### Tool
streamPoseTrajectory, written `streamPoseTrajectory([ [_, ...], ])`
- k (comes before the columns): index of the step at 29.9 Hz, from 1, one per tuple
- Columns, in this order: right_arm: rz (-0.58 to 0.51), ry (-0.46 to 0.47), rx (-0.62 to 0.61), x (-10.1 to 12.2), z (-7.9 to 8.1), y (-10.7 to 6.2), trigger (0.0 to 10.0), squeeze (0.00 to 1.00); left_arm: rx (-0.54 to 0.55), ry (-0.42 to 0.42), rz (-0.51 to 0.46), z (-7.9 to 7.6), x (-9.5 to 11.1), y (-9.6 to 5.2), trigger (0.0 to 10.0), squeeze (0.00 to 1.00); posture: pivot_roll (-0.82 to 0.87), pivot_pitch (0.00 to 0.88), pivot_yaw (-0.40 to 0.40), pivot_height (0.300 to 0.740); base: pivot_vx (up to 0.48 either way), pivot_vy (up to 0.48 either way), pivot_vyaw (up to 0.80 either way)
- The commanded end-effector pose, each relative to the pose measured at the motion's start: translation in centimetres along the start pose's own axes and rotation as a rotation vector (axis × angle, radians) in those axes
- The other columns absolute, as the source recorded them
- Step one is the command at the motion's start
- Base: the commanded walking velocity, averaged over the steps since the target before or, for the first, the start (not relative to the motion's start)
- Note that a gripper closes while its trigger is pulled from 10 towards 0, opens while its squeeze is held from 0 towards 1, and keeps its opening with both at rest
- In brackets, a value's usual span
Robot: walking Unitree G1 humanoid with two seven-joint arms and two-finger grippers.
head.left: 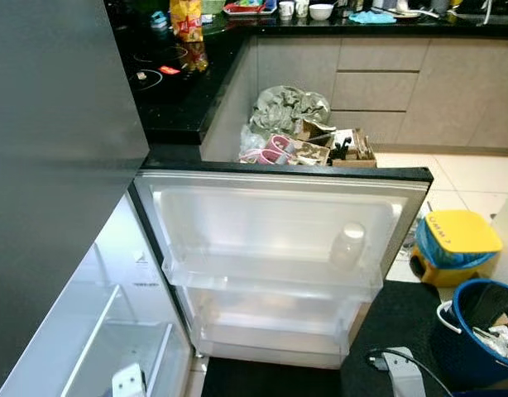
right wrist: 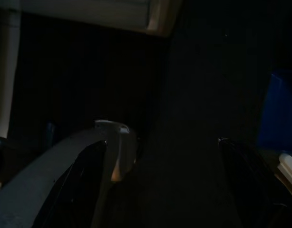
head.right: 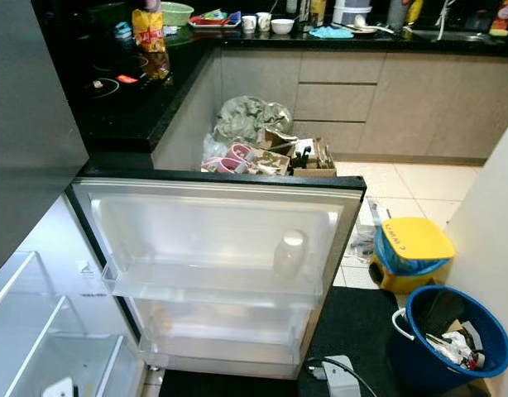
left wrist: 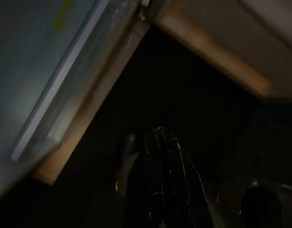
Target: Restocking fridge
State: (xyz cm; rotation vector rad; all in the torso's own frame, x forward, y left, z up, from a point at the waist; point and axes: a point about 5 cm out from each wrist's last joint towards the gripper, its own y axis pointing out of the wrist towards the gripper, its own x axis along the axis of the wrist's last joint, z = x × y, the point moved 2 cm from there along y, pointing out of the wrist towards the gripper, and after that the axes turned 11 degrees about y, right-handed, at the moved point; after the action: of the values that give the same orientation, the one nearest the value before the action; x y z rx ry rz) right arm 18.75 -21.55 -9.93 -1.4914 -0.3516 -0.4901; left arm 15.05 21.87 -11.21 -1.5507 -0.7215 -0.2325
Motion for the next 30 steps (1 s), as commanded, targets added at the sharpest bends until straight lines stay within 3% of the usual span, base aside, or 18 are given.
streamPoseTrajectory([
  [1,0.022,-0.026,-0.001,-0.45,-0.13,-0.05,10.0,0.00,0.002,0.011,0.019,-0.05,-0.39,-0.04,10.0,0.00,-0.01,0.000,-0.016,0.740,-0.285,0.000,0.00],
  [14,0.037,-0.057,0.010,-0.76,0.03,-0.06,10.0,0.00,-0.016,0.058,0.009,-0.34,0.33,0.16,10.0,0.00,0.00,0.000,-0.008,0.740,-0.294,0.000,0.00],
  [30,0.046,-0.079,0.025,-0.93,0.47,0.00,10.0,0.00,-0.018,0.068,0.024,-0.21,-0.20,0.02,10.0,0.00,0.00,0.000,-0.002,0.740,-0.310,0.000,0.00],
])
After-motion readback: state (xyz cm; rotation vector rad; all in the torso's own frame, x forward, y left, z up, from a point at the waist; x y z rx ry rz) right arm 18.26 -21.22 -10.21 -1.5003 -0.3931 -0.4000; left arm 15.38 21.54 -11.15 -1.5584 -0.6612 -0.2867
